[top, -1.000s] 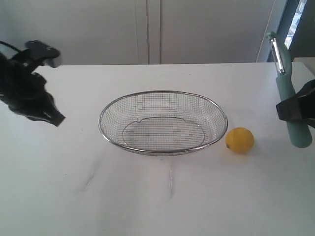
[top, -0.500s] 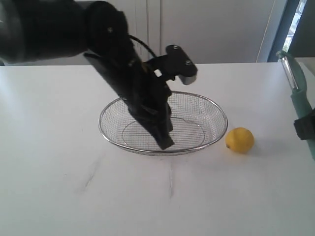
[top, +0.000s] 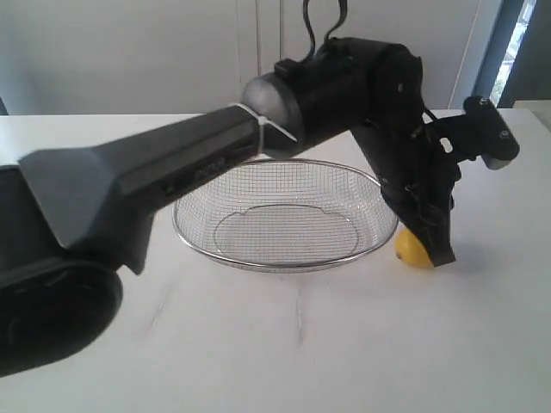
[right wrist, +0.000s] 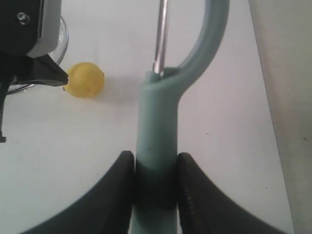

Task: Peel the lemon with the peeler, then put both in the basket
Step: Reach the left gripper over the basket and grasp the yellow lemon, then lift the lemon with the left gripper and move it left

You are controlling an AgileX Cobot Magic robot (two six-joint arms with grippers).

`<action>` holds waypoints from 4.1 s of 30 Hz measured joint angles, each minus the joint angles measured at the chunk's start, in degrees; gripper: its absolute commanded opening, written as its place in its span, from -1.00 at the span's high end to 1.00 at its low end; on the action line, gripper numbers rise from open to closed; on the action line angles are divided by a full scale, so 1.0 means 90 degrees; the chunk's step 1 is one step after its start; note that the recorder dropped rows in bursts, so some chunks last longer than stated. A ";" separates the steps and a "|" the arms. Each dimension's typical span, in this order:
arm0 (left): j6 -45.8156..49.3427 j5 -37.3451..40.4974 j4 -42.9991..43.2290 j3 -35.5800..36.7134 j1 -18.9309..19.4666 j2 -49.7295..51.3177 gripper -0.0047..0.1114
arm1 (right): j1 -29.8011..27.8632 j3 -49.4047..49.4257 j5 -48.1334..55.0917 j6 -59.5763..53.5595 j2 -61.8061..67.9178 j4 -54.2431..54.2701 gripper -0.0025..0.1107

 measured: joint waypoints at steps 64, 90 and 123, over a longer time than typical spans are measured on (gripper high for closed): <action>-0.0337 -0.1432 0.2219 -0.0722 -0.0317 0.1583 -0.15 | 0.0000 0.0236 -0.0249 0.0303 -0.0160 -0.0060 0.96; -0.0354 -0.0823 0.2059 -0.0927 -0.0568 0.1412 0.81 | 0.0000 0.0236 -0.0265 0.0303 -0.0160 -0.0047 0.96; 0.0760 0.1628 -0.0810 -0.0940 0.0488 0.0208 0.92 | 0.0000 0.0236 -0.0392 0.0961 -0.0160 -0.0855 0.96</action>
